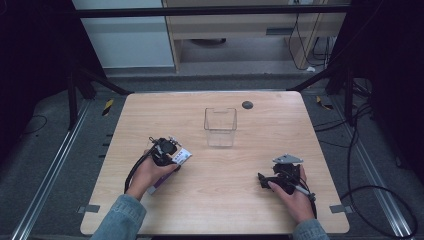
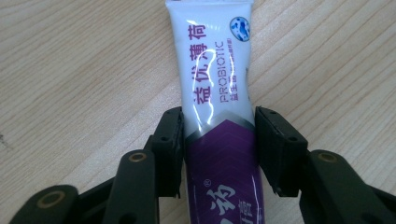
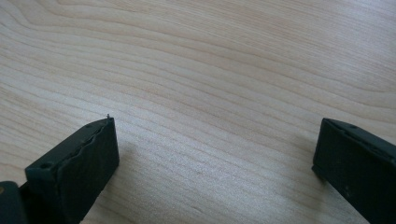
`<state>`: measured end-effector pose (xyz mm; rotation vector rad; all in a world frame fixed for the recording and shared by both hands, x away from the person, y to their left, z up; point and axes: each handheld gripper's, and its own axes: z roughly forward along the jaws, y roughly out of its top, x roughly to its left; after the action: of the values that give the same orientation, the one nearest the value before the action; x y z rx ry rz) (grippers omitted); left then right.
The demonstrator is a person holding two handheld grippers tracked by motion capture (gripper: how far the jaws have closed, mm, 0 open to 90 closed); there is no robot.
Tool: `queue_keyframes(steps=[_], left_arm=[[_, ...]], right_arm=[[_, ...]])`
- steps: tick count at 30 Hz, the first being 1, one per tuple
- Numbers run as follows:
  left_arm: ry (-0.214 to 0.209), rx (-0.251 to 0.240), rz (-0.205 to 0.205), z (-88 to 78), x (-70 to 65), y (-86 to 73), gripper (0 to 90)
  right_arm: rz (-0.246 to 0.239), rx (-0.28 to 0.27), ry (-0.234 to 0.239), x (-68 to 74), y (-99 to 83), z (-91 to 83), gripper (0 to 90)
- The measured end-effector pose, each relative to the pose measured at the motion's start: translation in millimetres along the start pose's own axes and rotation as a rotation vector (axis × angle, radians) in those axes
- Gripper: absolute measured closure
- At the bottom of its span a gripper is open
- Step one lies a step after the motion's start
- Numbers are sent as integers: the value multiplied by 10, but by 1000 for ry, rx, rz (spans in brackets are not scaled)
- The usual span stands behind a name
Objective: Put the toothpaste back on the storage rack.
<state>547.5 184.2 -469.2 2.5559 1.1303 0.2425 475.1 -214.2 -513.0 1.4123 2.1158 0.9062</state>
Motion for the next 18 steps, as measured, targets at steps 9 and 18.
queue_keyframes(steps=[9,18], left_arm=[[15,-12,-1,-7,-38,-10,603],[58,-17,36,-18,-135,-13,678]], right_arm=[[-8,-1,2,-7,6,8,4],[-7,-1,2,-7,9,10,4]])
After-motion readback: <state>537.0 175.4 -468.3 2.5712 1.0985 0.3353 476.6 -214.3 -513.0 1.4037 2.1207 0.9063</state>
